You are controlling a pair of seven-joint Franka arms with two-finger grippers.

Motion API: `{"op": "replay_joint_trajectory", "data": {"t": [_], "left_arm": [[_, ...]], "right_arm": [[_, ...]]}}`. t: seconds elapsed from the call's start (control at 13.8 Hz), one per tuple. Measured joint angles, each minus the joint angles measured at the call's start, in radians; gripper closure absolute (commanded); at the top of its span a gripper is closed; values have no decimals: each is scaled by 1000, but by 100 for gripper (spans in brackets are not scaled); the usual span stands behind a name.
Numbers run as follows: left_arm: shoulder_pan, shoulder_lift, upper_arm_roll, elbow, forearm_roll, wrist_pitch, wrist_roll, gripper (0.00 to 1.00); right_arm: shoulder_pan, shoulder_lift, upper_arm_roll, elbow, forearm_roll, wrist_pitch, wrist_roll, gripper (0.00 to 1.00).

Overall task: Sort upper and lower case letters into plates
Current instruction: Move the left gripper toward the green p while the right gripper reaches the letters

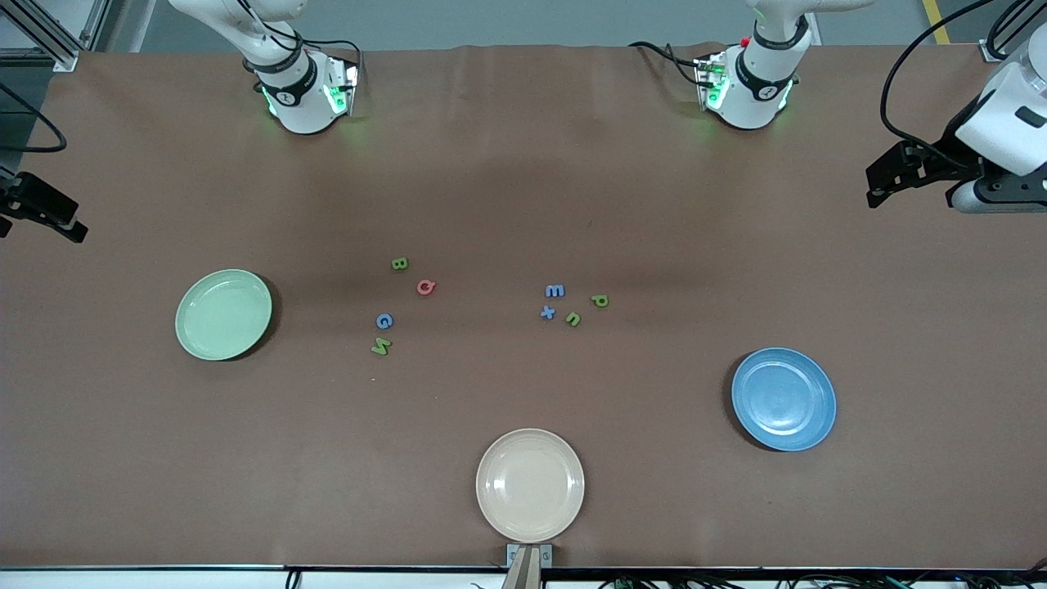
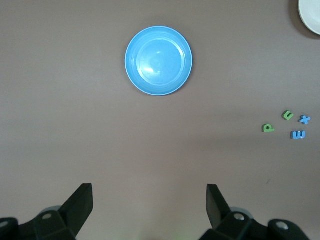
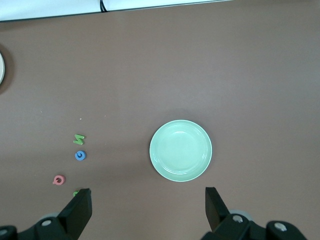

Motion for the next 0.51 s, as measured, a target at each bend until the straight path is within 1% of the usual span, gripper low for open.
{"op": "replay_joint_trajectory", "data": {"t": [0.36, 0.51], "left_arm": [[1, 1, 2, 4, 0, 0, 0, 0], [0, 19, 1, 3, 6, -1, 2, 0]], "right_arm": [[0, 0, 0, 5, 0, 0, 0, 0], [0, 0, 0, 5, 0, 0, 0, 0]]}}
